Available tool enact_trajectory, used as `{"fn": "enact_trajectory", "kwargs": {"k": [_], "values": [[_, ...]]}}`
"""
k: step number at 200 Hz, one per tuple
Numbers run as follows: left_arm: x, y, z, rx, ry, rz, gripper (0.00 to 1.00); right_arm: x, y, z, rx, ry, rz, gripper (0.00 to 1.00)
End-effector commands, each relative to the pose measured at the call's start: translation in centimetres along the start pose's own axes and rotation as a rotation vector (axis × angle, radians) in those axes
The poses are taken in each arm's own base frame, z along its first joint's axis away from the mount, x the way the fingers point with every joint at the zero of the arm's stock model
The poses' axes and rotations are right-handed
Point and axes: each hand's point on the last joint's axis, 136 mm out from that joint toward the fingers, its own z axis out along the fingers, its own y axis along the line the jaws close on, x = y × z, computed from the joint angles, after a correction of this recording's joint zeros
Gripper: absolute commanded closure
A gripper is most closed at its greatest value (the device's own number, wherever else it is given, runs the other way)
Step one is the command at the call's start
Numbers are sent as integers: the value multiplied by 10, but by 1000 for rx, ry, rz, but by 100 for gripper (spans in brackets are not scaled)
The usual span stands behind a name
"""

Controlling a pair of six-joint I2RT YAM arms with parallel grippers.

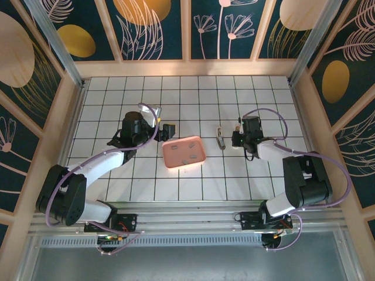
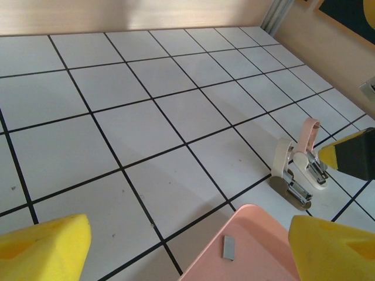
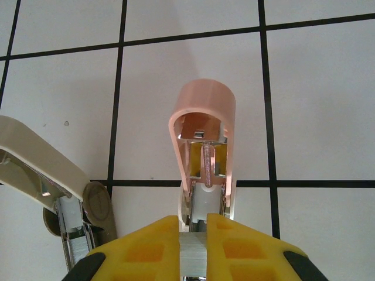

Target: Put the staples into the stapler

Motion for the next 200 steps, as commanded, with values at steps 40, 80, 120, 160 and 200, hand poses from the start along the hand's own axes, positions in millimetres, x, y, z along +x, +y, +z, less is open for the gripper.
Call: {"fn": "enact_trajectory", "kwargs": {"k": [40, 80, 120, 160, 200], "values": [[-14, -6, 2, 23, -33, 7, 13, 14, -7, 4, 18, 51, 9, 86], [-13, -6, 2, 23, -32, 6, 13, 17, -7, 3, 20, 62, 13, 86], [-14, -7, 2, 23, -34, 7, 13, 18, -8, 1, 24, 65, 13, 86], [-14, -6, 2, 24, -34, 7, 13, 21, -8, 1, 23, 72, 18, 86], [-15, -7, 1, 25, -35, 10, 13, 23, -11, 1, 36, 81, 22, 86]]}}
